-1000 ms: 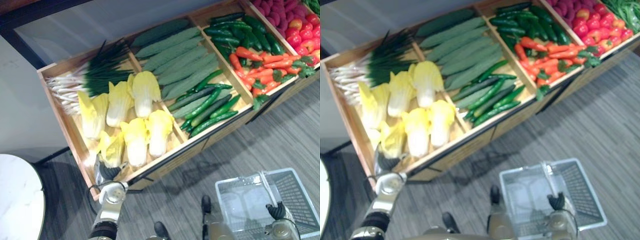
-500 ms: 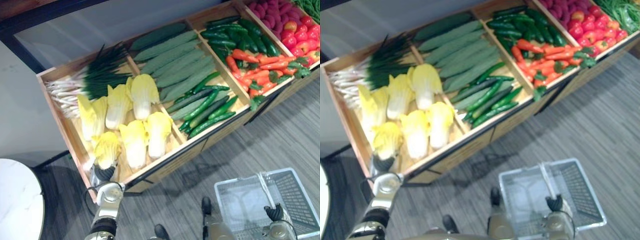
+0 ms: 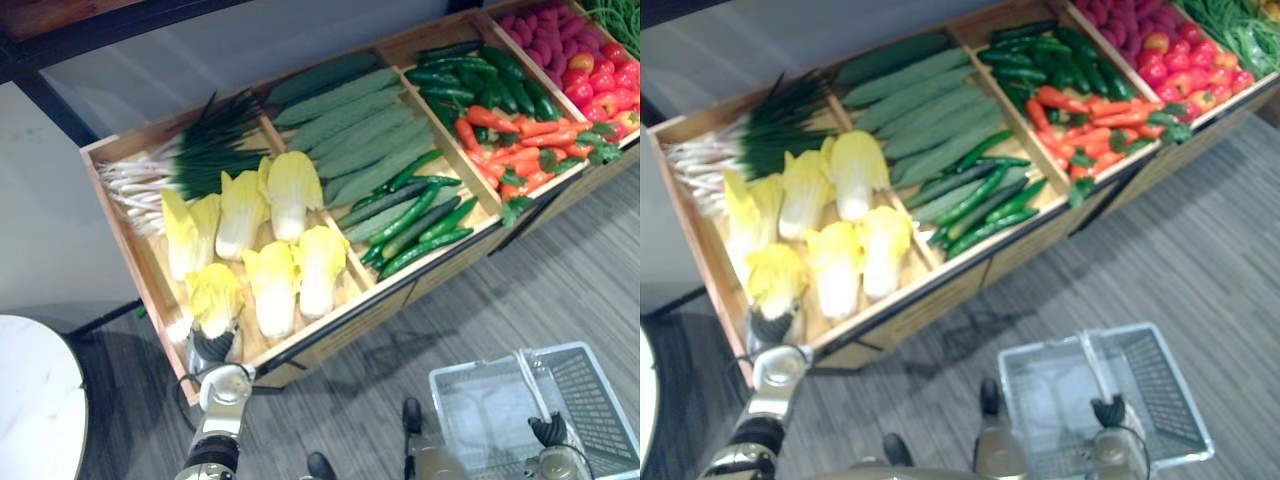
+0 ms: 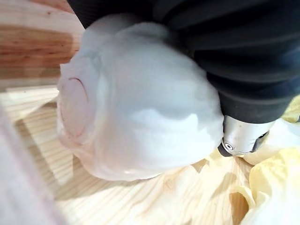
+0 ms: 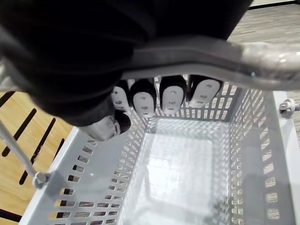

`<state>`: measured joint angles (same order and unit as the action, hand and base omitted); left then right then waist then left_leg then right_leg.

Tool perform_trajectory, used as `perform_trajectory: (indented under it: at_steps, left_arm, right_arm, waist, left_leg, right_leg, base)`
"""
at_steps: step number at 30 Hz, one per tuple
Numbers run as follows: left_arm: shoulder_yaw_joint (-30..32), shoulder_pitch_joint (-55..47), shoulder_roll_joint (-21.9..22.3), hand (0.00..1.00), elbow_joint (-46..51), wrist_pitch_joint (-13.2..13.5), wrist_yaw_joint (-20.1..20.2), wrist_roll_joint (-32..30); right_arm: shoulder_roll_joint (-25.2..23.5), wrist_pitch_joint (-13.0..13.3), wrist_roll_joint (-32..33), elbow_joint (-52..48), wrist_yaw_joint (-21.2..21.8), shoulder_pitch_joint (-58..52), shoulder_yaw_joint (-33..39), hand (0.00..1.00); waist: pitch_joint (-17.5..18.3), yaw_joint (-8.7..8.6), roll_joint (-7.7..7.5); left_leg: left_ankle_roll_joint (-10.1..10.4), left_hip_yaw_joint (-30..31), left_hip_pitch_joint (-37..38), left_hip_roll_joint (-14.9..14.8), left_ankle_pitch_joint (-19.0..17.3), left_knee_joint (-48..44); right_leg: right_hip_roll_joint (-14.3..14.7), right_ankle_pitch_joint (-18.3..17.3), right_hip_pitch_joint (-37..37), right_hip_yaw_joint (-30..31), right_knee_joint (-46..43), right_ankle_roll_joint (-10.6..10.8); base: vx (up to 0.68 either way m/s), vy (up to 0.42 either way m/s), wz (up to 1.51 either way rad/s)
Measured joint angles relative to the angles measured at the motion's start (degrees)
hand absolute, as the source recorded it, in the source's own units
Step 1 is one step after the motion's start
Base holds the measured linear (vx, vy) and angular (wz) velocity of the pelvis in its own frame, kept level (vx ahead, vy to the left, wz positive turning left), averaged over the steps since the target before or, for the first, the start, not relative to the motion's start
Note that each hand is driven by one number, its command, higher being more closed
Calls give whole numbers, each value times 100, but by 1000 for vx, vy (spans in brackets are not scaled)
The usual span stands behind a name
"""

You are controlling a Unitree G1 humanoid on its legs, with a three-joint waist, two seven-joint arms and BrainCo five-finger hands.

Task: Pick vegetable in the basket

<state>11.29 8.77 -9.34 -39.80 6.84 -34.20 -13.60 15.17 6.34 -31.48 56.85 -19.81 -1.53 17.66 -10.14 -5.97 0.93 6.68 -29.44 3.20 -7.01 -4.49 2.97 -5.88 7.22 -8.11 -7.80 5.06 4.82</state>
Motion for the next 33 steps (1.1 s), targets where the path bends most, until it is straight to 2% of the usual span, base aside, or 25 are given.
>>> perform_trajectory:
  at_steps: [6,14,18,22,27,33]
  left_arm:
    - [-216,-284,267,100,726,-83,322,9]
    - [-254,-644,608,100,1642,-80,383,208]
    - [-253,-832,738,100,1960,-79,421,227]
    - [-242,-930,869,100,2217,-77,427,229]
    - [-163,-1117,914,100,2829,-74,325,229]
    - [39,-1132,913,100,3480,-72,185,206]
  right_arm:
    - [-78,-48,0,2,18,-45,227,100]
    - [-115,-92,-2,1,39,-63,367,100]
    - [-157,-107,-3,1,41,-152,443,100]
    - [-171,-111,-3,1,44,-298,456,100]
    - [-257,-112,-12,29,44,-319,458,100]
    - [-270,-109,-15,35,44,-300,496,100]
  waist:
    - [11,6,-10]
    - [81,35,-22]
    - [209,123,-35]
    - [376,141,-55]
    - [522,154,-165]
    - [578,155,-219]
  left_leg:
    - [-20,196,4,-17,14,-30]
    - [-74,325,-30,-29,50,-101]
    - [-104,349,-37,-28,72,-105]
    - [-139,481,-104,-4,111,-95]
    - [-155,513,-84,35,181,7]
    - [-161,510,-33,46,188,16]
  right_leg:
    - [-25,-1,134,-188,-10,0]
    - [-48,-8,145,-291,-103,0]
    - [-60,-14,143,-304,-115,-8]
    - [-103,-14,145,-432,-116,-8]
    - [-128,-12,146,-447,-116,-8]
    - [-133,-11,188,-444,-115,-7]
  base:
    - [-19,-25,16]
    - [-68,-43,7]
    - [-64,-44,2]
    - [-30,-30,16]
    - [-17,-14,5]
    - [0,0,0]
